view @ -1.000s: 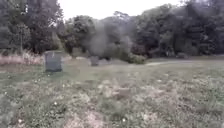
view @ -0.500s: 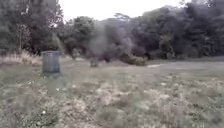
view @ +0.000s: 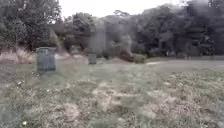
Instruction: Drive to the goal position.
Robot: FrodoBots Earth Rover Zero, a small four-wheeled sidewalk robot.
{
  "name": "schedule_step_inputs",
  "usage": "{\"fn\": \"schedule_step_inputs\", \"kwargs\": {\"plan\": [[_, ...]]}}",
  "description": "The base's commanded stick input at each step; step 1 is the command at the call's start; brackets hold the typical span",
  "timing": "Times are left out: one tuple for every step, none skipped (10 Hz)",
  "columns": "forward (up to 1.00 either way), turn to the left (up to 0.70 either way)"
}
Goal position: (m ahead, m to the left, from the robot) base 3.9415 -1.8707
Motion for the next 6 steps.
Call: {"fn": "schedule_step_inputs", "kwargs": {"plan": [[0.50, -0.22], [0.50, -0.26], [0.50, -0.09], [0.50, -0.04], [0.50, -0.07], [0.50, -0.12]]}}
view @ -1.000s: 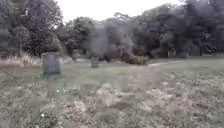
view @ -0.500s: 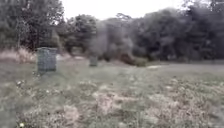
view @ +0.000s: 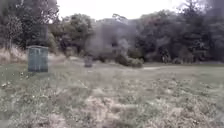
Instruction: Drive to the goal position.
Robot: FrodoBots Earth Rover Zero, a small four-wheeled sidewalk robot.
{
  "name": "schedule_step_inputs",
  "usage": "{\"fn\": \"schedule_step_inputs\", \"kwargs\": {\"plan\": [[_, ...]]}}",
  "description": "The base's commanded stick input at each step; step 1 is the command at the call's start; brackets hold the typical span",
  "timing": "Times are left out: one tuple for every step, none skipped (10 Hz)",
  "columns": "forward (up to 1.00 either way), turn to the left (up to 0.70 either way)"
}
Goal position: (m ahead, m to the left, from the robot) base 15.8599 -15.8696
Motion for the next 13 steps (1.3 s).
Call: {"fn": "schedule_step_inputs", "kwargs": {"plan": [[0.50, -0.21], [0.50, -0.17], [0.50, -0.12], [0.50, -0.09], [0.50, -0.15], [0.50, -0.19], [0.50, -0.12], [0.50, -0.03], [0.50, -0.03], [0.50, -0.03], [0.50, -0.14], [0.50, -0.16], [0.50, -0.07]]}}
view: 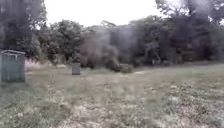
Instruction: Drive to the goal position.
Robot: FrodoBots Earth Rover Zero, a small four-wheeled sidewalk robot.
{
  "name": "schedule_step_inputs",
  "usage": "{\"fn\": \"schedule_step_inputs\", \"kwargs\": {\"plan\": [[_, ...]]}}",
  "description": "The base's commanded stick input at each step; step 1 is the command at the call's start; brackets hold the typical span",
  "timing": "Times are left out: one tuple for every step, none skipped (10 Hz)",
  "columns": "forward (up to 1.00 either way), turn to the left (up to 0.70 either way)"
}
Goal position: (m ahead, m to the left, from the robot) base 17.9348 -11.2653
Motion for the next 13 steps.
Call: {"fn": "schedule_step_inputs", "kwargs": {"plan": [[0.50, -0.05], [0.50, -0.18], [0.50, -0.18], [0.50, -0.03], [0.50, -0.04], [0.50, -0.05], [0.50, -0.08], [0.50, -0.10], [0.50, -0.01], [0.50, -0.02], [0.50, -0.09], [0.50, -0.12], [0.50, -0.14]]}}
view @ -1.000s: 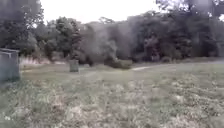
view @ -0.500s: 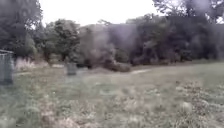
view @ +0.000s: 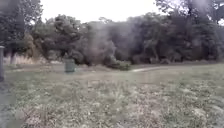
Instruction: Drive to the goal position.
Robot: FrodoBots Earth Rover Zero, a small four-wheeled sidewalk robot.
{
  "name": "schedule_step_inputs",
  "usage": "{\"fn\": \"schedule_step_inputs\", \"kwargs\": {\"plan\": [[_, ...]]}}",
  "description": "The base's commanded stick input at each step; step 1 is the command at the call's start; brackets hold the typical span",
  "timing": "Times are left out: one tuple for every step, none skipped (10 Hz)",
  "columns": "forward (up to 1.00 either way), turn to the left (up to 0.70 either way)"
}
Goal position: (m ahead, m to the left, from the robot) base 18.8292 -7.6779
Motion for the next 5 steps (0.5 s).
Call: {"fn": "schedule_step_inputs", "kwargs": {"plan": [[0.50, -0.11], [0.50, -0.06], [0.50, -0.03], [0.50, -0.03], [0.50, -0.21]]}}
